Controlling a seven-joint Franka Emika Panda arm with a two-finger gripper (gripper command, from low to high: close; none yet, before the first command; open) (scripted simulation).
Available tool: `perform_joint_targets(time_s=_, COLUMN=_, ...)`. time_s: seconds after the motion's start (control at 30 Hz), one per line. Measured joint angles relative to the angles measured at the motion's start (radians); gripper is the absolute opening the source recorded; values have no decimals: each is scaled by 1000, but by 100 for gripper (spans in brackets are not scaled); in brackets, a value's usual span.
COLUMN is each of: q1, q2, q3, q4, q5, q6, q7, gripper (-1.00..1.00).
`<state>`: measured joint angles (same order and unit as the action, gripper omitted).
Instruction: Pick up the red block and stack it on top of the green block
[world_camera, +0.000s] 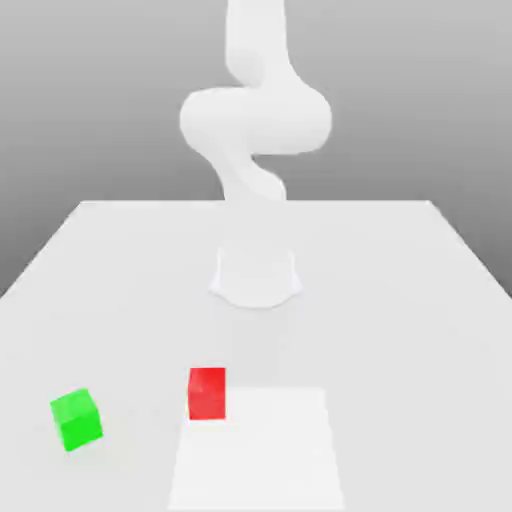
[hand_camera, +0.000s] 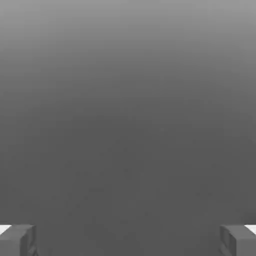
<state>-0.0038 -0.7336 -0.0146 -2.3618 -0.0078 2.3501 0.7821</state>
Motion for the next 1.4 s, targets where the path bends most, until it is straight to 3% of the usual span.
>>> perform_joint_targets(time_s=0.57, q1=-45, q2=608, q3=-129, q4=-501, q5=-29, q6=441, q7=-181, gripper=0)
perform_joint_targets(time_s=0.8, q1=-101, q2=901, q3=-51, q4=-501, q5=102, q6=680, q7=-290, gripper=0)
perform_joint_targets(time_s=0.83, q1=-113, q2=925, q3=-37, q4=-497, q5=110, q6=700, q7=-296, gripper=-100)
perform_joint_targets(time_s=1.07, q1=-116, q2=924, q3=-35, q4=-497, q5=106, q6=699, q7=-293, gripper=-100)
perform_joint_targets(time_s=1.3, q1=-105, q2=694, q3=-78, q4=-531, q5=-3, q6=503, q7=-215, gripper=-100)
perform_joint_targets(time_s=1.4, q1=-163, q2=679, q3=-106, q4=-478, q5=-10, q6=435, q7=-119, gripper=-100)
